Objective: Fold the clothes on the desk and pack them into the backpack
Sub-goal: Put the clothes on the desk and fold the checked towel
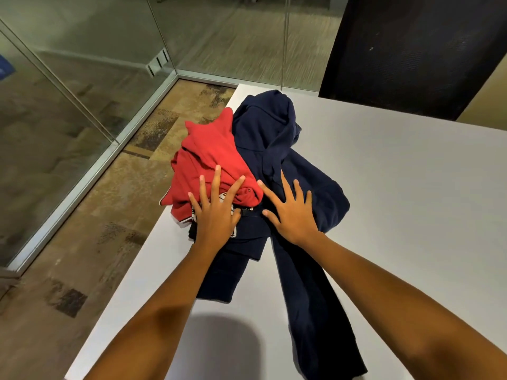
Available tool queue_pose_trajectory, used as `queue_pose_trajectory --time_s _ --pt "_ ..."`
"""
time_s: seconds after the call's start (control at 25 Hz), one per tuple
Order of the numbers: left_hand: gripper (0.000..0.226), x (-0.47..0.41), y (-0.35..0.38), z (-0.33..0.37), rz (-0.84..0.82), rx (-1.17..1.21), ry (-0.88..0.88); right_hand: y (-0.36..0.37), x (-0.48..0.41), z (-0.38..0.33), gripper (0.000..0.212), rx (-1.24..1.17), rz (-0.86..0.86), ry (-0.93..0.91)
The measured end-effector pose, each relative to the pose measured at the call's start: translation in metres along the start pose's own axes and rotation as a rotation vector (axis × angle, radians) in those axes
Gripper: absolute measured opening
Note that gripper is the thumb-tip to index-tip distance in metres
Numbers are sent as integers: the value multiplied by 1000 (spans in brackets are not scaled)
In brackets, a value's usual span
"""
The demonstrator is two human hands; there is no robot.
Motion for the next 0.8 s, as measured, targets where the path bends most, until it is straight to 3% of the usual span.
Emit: queue_pose_trajectory --time_s 0.12,0.2,0.36,0.56,0.8 --pt "67 38 -13 -4 201 182 -172 -8 32 -3 61 52 184 -53" --pt "41 61 -19 -10 322 297 -318 -3 60 -7 60 22 248 -101" --pt "16 64 -20 -8 283 332 -466 25 108 -7 53 96 183 -150" --pt "2 65 -29 -4 273 432 -500 33 135 5 50 91 126 -94" --pt "10 89 -70 25 381 689 -296 -20 130 -21 49 -345 283 -141"
Point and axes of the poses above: each hand's wrist, its own x-axis away from the middle knuckle, its own y-axis out of the palm, z = x × y, the point moved 7 cm from there along -x, towards the middle knuckle, and after that the axes turned 3 degrees about y, right-handed, at the moved point
